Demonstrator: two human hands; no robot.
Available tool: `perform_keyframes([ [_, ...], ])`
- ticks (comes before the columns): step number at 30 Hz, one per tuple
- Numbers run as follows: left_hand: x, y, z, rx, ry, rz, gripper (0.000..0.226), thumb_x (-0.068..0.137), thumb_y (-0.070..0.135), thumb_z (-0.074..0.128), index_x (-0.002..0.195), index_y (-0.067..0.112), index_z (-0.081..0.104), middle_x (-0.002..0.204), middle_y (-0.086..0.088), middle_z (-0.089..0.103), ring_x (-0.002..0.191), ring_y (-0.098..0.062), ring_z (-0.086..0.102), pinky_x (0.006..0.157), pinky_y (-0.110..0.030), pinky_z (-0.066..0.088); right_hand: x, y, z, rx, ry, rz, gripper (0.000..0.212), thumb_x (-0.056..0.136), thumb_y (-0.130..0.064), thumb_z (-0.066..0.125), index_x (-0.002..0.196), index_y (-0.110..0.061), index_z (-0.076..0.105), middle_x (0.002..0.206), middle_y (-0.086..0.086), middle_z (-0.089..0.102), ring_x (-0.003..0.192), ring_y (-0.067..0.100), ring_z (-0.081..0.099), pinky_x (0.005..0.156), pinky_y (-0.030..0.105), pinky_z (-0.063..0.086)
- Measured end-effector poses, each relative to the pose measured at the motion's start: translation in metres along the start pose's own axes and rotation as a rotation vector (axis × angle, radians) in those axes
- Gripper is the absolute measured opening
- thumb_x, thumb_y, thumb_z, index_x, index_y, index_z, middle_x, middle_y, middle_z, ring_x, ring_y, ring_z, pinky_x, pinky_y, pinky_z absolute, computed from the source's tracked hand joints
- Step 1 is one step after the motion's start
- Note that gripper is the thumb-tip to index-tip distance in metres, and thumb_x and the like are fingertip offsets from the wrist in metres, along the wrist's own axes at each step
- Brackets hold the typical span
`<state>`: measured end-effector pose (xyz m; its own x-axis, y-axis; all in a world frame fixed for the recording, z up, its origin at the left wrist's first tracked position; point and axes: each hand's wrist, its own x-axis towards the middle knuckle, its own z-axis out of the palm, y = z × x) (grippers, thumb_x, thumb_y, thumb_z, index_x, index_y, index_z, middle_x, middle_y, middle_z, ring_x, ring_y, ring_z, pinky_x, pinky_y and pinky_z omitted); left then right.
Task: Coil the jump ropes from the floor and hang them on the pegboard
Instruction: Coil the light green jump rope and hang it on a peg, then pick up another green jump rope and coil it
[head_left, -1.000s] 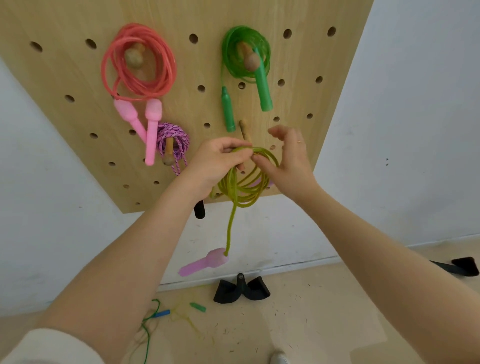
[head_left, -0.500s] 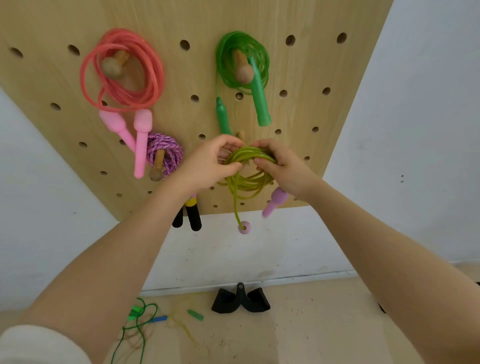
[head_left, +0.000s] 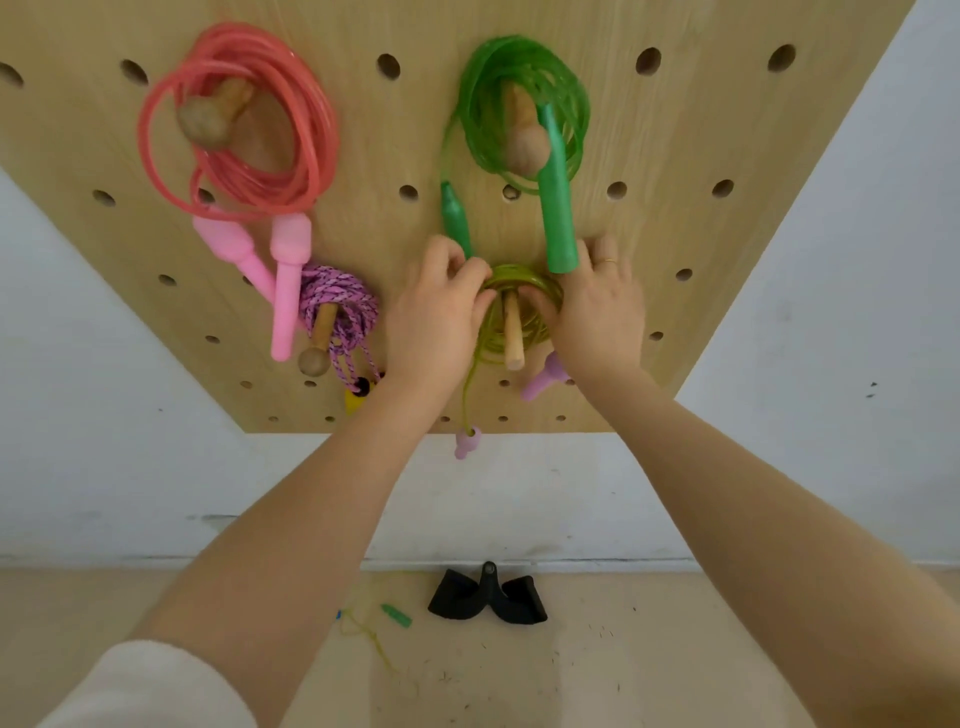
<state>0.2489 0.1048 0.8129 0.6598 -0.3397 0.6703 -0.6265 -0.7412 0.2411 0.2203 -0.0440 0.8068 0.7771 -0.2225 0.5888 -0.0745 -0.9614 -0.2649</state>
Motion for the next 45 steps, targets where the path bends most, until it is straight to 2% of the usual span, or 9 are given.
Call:
perform_keyframes([
  [8,0.008,0.008,-0.001,-0.085,-0.101,-0.139,0.019,0.092,0.013,0.051,0.103,0.0,0.058,0.098,-0.02,0.055,0.079,-0.039,0.056,0.064,-0.048,0.045,-0.002,-0.014,-0.007,0.014,-0.295,-0.026,0.045,0.099,-0.029,0.038,0.138,-0.007,0.029,0.13,0.018,0.044,0.096,0.038,0.056,0.063,0.037,0.036],
  [13,-0.014,0.009,0.002,-0.142,-0.173,-0.139,0.042,0.097,0.022,0.044,0.137,0.008,0.045,0.11,-0.017,0.054,0.094,-0.032,0.056,0.075,-0.038,0.041,-0.033,-0.001,-0.003,0.222,-0.275,-0.102,0.047,0.099,-0.031,0.038,0.139,-0.008,0.033,0.132,0.015,0.038,0.104,0.033,0.052,0.072,0.04,0.046],
  [18,-0.004,0.014,-0.004,-0.281,-0.169,-0.257,0.034,0.094,0.023,0.051,0.125,0.008,0.05,0.086,-0.002,0.054,0.08,-0.017,0.051,0.069,-0.028,0.04,-0.026,-0.015,-0.008,0.282,0.025,0.121,0.029,0.093,-0.021,0.043,0.113,-0.014,0.062,0.104,0.012,0.05,0.087,0.029,0.052,0.065,0.038,0.046],
  [24,0.003,0.015,-0.011,-0.318,-0.248,-0.272,0.03,0.094,0.021,0.052,0.119,0.008,0.045,0.066,0.01,0.041,0.069,-0.015,0.049,0.065,-0.033,0.042,-0.025,-0.015,-0.005,0.601,-0.317,0.507,0.018,0.089,-0.014,0.042,0.107,-0.014,0.04,0.088,0.011,0.064,0.074,0.032,0.064,0.069,0.047,0.054],
  [27,0.0,0.015,-0.017,-0.32,-0.265,-0.241,0.037,0.092,0.021,0.054,0.126,0.009,0.043,0.067,0.011,0.044,0.072,-0.014,0.051,0.067,-0.031,0.043,-0.04,-0.018,-0.013,0.493,-0.366,0.428,0.036,0.085,-0.01,0.039,0.122,-0.011,0.038,0.087,0.009,0.061,0.071,0.024,0.059,0.063,0.037,0.048],
  [32,-0.013,0.002,-0.03,-0.353,-0.264,-0.237,0.041,0.09,0.021,0.055,0.128,0.01,0.043,0.074,0.01,0.05,0.075,-0.017,0.055,0.073,-0.037,0.048,-0.047,-0.024,-0.035,0.365,-0.149,0.311,0.042,0.083,-0.007,0.041,0.125,-0.008,0.043,0.131,0.009,0.04,0.097,0.026,0.053,0.069,0.032,0.039],
  [37,-0.044,-0.029,-0.05,-0.403,-0.336,-0.278,0.026,0.091,0.014,0.051,0.116,0.01,0.055,0.088,0.001,0.06,0.064,-0.019,0.056,0.069,-0.037,0.05,-0.053,-0.069,-0.052,0.462,-0.027,-0.06,0.034,0.078,-0.015,0.031,0.09,-0.004,0.061,0.102,0.011,0.056,0.072,0.022,0.049,0.055,0.038,0.044],
  [41,-0.101,-0.081,-0.067,-0.388,-0.457,-0.407,0.018,0.093,0.013,0.049,0.109,0.009,0.058,0.099,-0.005,0.063,0.076,-0.024,0.058,0.065,-0.03,0.047,-0.079,-0.128,-0.031,0.427,-0.295,-0.325,0.043,0.074,-0.024,0.025,0.083,-0.006,0.062,0.086,0.01,0.061,0.073,0.031,0.056,0.059,0.043,0.046],
  [45,-0.178,-0.149,-0.091,-0.311,-0.577,-0.562,0.022,0.093,0.014,0.049,0.113,0.01,0.058,0.103,-0.003,0.059,0.076,-0.017,0.052,0.069,-0.024,0.037,-0.116,-0.177,0.022,0.394,-0.701,-0.425,0.029,0.083,-0.008,0.036,0.09,-0.006,0.063,0.097,0.007,0.062,0.08,0.021,0.053,0.07,0.041,0.048],
])
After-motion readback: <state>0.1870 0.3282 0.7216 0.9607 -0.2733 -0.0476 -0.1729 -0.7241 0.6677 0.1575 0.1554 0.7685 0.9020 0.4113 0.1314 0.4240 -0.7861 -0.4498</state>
